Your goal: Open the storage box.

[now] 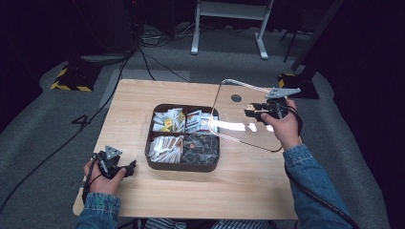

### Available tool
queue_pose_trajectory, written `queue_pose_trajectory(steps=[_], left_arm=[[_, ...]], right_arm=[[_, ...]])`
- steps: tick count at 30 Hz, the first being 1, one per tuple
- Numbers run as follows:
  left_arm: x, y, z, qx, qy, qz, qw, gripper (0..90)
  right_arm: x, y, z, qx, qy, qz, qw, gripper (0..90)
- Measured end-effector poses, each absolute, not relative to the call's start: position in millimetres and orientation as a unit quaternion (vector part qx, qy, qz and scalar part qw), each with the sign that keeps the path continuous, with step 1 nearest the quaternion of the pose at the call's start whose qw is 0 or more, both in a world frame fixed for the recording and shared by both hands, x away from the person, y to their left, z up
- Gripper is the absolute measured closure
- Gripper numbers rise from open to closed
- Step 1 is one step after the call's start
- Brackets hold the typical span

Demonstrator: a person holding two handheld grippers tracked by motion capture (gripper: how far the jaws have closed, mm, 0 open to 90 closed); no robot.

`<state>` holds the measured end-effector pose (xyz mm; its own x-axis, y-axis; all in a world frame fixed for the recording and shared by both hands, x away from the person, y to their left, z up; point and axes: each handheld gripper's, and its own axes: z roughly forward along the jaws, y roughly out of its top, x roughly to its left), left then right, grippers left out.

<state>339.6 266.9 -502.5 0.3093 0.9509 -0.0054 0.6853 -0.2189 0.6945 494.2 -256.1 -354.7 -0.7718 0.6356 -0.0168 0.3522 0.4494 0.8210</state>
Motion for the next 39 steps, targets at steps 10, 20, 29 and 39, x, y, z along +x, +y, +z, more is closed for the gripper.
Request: queue_pose_trajectory(steps=[10, 20, 29, 39], left_arm=[[341.0, 267.0, -504.9, 0.748, 0.546, 0.214, 0.310, 18.5], [341.7, 267.6, -505.3, 0.747, 0.548, 0.213, 0.311, 18.0], [342.0, 267.4, -505.4, 0.746, 0.549, 0.211, 0.312, 17.8], [342.0, 267.3, -505.3, 0.746, 0.549, 0.211, 0.311, 17.6]], right_arm=[[500.2, -286.8, -374.6, 0.327, 0.832, 0.417, 0.166, 58.8], [507.1, -310.9, -398.9, 0.355, 0.827, 0.403, 0.165, 58.8], [509.1, -319.8, -424.4, 0.372, 0.829, 0.387, 0.155, 58.8], [507.8, -321.2, -445.0, 0.379, 0.831, 0.380, 0.146, 58.8]])
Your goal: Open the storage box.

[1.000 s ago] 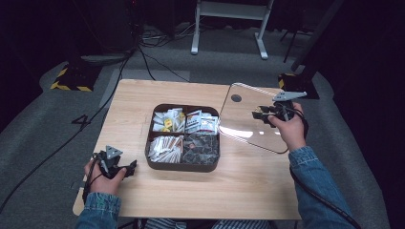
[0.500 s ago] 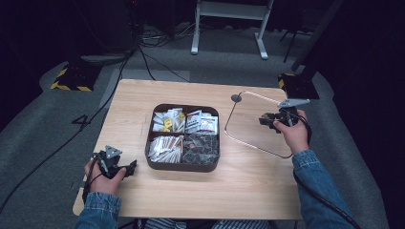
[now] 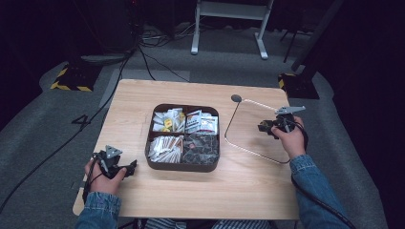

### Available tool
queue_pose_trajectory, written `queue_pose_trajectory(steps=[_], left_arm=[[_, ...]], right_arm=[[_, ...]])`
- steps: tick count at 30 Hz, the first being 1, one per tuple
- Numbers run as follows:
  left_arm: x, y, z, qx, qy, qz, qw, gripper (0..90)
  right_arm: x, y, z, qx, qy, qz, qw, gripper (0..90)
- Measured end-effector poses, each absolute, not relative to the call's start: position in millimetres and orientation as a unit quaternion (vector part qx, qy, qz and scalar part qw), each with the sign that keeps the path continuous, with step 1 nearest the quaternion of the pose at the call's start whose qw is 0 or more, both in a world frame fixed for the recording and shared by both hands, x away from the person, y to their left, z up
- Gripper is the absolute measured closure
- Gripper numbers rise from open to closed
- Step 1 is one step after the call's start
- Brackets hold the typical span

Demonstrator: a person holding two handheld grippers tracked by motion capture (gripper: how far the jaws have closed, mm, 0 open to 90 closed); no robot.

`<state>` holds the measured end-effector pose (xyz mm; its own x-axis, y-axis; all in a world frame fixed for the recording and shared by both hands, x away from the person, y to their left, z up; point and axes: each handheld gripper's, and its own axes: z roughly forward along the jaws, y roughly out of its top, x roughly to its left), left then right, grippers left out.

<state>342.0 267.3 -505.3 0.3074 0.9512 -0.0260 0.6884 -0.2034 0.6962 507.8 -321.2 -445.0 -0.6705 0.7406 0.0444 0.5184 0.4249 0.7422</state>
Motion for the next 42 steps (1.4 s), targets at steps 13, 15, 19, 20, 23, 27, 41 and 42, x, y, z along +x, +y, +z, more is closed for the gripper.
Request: queue_pose_trajectory(steps=[13, 15, 19, 20, 23, 27, 41, 42], left_arm=[[342.2, 266.9, -505.4, 0.746, 0.550, 0.212, 0.311, 17.4], [342.2, 266.9, -505.4, 0.746, 0.550, 0.212, 0.311, 17.4], [342.2, 267.0, -505.4, 0.746, 0.550, 0.212, 0.311, 17.4], [342.2, 267.0, -505.4, 0.746, 0.550, 0.212, 0.311, 17.4], [342.2, 267.0, -505.4, 0.746, 0.550, 0.212, 0.311, 17.4], [342.3, 267.0, -505.4, 0.746, 0.550, 0.211, 0.311, 17.4], [342.0, 266.7, -505.4, 0.745, 0.551, 0.212, 0.310, 17.4], [341.8, 266.7, -505.1, 0.746, 0.551, 0.211, 0.309, 17.4]], right_arm=[[503.9, -316.5, -471.9, 0.377, 0.839, 0.368, 0.135, 58.8], [503.7, -315.8, -473.2, 0.375, 0.841, 0.365, 0.135, 58.8], [502.5, -314.1, -477.5, 0.372, 0.845, 0.361, 0.135, 58.8], [502.1, -314.2, -478.6, 0.372, 0.845, 0.361, 0.134, 58.8], [501.2, -314.8, -481.8, 0.374, 0.844, 0.362, 0.132, 58.7], [499.9, -314.8, -485.7, 0.377, 0.842, 0.362, 0.132, 58.7], [490.4, -315.8, -478.7, 0.403, 0.800, 0.419, 0.148, 33.7], [488.8, -315.9, -476.8, 0.403, 0.796, 0.428, 0.147, 33.0]])
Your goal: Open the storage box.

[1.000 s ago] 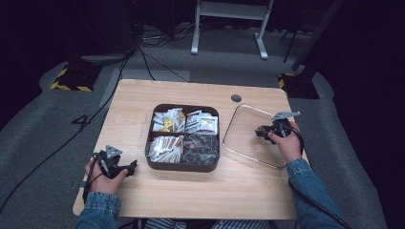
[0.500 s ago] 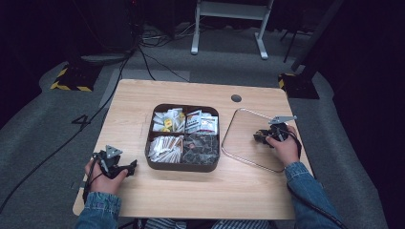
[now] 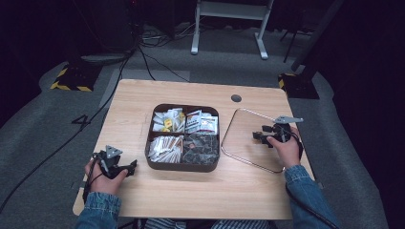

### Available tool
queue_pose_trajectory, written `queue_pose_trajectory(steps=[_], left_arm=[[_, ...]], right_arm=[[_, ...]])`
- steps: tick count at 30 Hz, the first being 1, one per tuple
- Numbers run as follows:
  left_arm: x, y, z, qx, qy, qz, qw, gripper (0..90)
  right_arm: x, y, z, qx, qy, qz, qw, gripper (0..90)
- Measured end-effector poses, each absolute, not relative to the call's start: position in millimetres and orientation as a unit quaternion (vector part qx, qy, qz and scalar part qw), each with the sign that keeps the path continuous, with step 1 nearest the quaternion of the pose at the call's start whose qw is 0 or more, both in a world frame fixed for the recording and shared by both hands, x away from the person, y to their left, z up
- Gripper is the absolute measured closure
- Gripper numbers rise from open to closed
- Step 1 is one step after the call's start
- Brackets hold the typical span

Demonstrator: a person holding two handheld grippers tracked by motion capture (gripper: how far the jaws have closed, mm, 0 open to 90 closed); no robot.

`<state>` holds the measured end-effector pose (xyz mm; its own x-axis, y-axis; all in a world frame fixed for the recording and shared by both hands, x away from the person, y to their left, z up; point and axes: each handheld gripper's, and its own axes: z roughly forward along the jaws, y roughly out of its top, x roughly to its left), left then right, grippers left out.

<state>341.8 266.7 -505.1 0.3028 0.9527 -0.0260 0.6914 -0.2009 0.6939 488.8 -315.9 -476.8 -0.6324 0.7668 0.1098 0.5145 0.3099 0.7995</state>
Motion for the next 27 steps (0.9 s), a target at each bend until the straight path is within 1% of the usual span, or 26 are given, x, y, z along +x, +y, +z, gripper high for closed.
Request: queue_pose_trajectory(steps=[5, 11, 16, 24, 27], left_arm=[[341.4, 266.4, -505.1, 0.745, 0.550, 0.212, 0.310, 17.7], [341.4, 265.6, -503.4, 0.747, 0.550, 0.208, 0.310, 20.6], [340.8, 264.5, -498.9, 0.743, 0.550, 0.210, 0.318, 21.6], [339.3, 261.0, -487.2, 0.739, 0.549, 0.208, 0.331, 24.0], [338.5, 260.1, -478.7, 0.731, 0.549, 0.211, 0.345, 25.1]], right_arm=[[478.0, -313.4, -465.7, 0.387, 0.790, 0.453, 0.146, 31.8], [469.2, -309.9, -451.8, 0.374, 0.787, 0.469, 0.144, 31.9], [465.4, -310.2, -446.4, 0.376, 0.783, 0.476, 0.136, 32.9], [462.9, -312.0, -441.4, 0.375, 0.780, 0.481, 0.137, 33.5], [462.0, -313.1, -440.9, 0.373, 0.781, 0.481, 0.140, 33.6]])
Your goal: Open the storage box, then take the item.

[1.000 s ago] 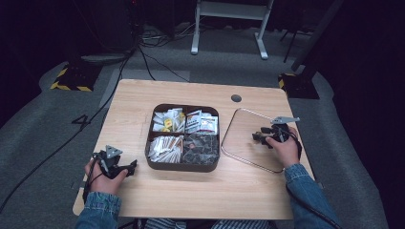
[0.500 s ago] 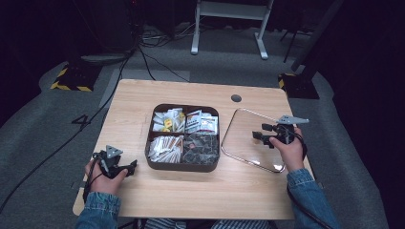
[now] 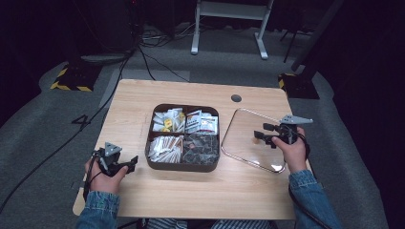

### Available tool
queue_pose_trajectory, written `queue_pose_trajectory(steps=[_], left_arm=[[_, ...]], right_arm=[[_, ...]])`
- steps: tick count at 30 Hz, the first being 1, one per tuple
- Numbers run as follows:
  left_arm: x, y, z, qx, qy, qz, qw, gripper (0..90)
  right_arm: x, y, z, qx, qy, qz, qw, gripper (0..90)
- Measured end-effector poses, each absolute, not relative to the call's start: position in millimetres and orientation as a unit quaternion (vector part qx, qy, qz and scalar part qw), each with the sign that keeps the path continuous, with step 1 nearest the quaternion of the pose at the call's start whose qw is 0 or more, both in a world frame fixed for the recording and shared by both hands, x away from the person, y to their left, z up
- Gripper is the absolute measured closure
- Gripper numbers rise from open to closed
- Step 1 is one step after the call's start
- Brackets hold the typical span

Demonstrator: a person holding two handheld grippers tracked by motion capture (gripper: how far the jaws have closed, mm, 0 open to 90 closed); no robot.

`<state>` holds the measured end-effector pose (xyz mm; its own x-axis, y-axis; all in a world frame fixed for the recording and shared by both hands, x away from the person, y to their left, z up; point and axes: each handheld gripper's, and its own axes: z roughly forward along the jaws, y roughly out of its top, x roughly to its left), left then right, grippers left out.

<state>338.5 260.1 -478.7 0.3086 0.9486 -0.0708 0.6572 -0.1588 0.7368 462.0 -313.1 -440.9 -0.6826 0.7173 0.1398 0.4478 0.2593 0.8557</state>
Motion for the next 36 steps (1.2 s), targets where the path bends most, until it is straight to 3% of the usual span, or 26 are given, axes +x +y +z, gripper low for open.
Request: queue_pose_trajectory(steps=[7, 15, 19, 28, 36], left_arm=[[342.3, 259.2, -459.8, 0.712, 0.550, 0.207, 0.384, 28.4], [347.0, 246.8, -440.6, 0.684, 0.548, 0.204, 0.436, 26.2], [350.4, 232.0, -434.4, 0.695, 0.529, 0.205, 0.441, 27.1], [364.9, 205.9, -431.7, 0.720, 0.506, 0.193, 0.434, 41.5], [379.0, 189.8, -440.1, 0.760, 0.491, 0.186, 0.383, 55.3]], right_arm=[[453.5, -319.9, -440.8, 0.378, 0.780, 0.477, 0.145, 34.4], [446.6, -328.6, -440.1, 0.388, 0.775, 0.476, 0.148, 34.4], [443.5, -332.3, -442.0, 0.390, 0.776, 0.470, 0.155, 35.8], [428.5, -343.1, -442.6, 0.401, 0.773, 0.464, 0.160, 36.3], [416.4, -359.7, -443.7, 0.418, 0.761, 0.468, 0.164, 36.4]])
